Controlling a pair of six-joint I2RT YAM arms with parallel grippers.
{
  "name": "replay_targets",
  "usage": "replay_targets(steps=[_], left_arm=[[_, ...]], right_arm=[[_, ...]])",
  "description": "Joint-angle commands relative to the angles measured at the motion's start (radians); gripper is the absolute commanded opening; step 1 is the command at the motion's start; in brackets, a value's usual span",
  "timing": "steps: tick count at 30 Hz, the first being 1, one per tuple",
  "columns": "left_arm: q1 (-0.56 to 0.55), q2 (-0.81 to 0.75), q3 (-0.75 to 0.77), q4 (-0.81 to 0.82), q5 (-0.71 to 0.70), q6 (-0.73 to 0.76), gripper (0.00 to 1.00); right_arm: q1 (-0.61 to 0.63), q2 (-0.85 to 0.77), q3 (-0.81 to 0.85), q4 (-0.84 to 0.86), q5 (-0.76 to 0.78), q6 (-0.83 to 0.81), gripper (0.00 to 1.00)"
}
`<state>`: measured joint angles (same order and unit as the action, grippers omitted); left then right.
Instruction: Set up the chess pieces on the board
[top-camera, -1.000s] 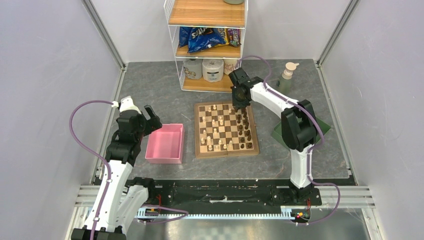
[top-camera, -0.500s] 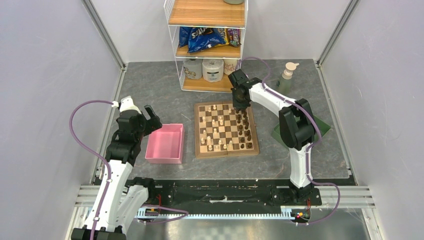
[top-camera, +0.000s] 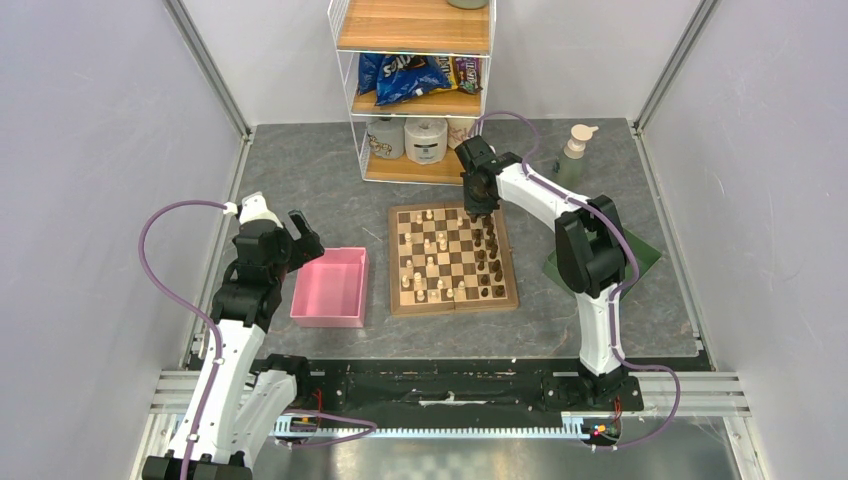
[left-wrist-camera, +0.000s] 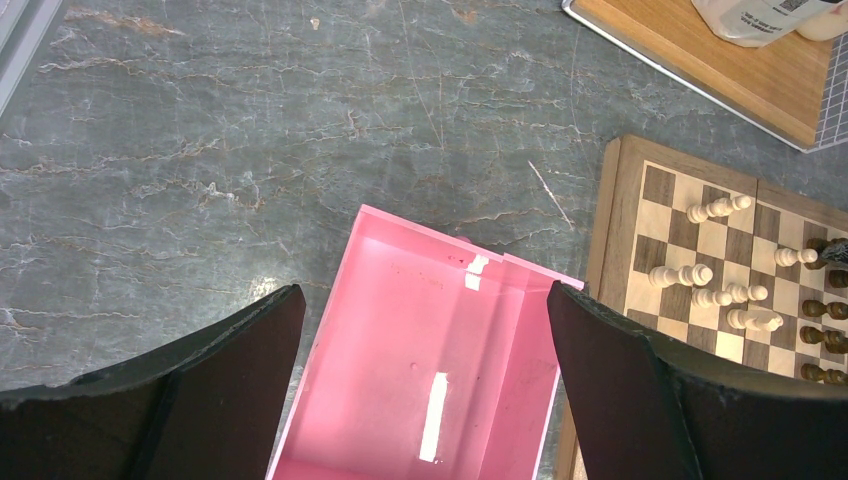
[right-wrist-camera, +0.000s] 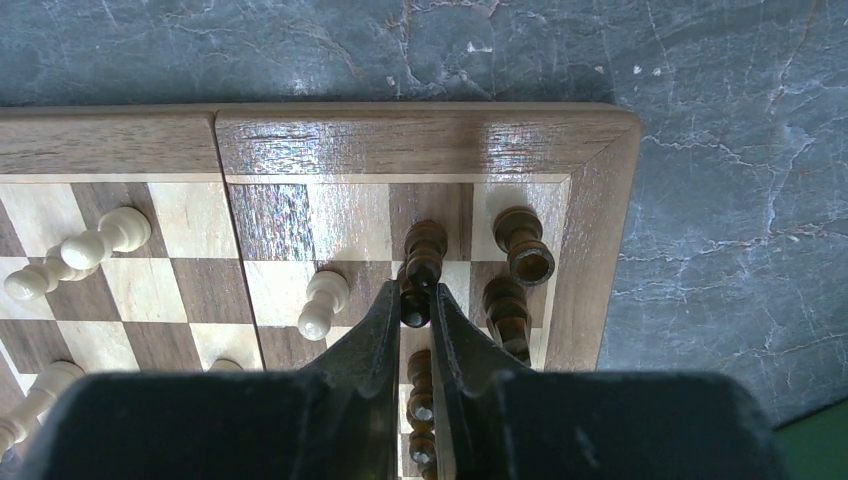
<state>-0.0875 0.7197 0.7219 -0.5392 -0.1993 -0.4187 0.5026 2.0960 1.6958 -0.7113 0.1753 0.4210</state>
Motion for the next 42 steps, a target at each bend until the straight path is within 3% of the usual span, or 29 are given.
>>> replay_targets(steps=[1,42], left_arm=[[0.000,-0.003,0.013,0.030,0.001,-0.024,0.99],[0.000,-0.002,0.013,0.030,0.006,-0.024,0.99]], right_arm=[[-0.009,0.032,0.029,0.009,0.024,-0.013,0.18],[-0.016,-0.049,-0.072,0.004,-0.044,-0.020,0.18]])
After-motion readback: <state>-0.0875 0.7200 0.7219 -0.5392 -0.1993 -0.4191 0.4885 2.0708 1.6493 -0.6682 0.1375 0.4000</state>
